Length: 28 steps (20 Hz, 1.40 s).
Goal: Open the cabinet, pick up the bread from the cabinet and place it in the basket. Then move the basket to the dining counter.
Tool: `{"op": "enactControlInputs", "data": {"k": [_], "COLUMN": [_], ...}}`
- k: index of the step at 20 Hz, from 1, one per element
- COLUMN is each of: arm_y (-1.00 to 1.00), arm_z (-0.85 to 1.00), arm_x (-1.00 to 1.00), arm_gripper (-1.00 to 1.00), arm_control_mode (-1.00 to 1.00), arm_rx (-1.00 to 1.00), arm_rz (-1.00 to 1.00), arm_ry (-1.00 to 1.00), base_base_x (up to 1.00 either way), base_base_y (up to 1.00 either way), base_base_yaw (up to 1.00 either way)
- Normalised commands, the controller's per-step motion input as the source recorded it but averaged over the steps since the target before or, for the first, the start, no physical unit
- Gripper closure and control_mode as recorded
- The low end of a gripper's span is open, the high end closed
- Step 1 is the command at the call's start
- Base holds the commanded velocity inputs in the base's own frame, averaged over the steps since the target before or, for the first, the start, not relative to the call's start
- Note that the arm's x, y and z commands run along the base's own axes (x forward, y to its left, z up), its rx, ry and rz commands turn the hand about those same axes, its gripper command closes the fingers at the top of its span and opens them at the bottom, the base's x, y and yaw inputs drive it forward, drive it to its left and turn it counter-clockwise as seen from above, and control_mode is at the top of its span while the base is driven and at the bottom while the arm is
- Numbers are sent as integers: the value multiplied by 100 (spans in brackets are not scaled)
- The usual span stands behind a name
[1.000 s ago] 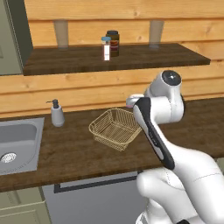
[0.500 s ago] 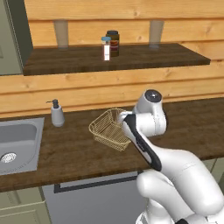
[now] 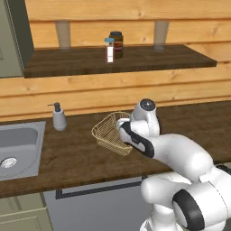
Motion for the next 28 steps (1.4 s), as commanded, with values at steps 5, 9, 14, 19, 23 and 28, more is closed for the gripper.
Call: {"op": "enactControlInputs", "data": {"k": [5,9,14,19,23,28], "arm_y": [12,12,6,8,5,0], "arm_z": [-33,-31,-23,-23,-7,1], "arm_x": [32,37,30,21,1,1], "arm_gripper": [100,100,100,-100,-100,-100], "arm_control_mode": [-100,-100,-100,-100,-100,-100], "arm_rx": [0,0,0,0,0,0], "arm_rz": [0,0,0,0,0,0], "arm_ry": [0,0,0,0,0,0], "base_base_x": [0,0,0,0,0,0], "base_base_y": [0,0,0,0,0,0], "base_base_yaw": [0,0,0,0,0,0]}}
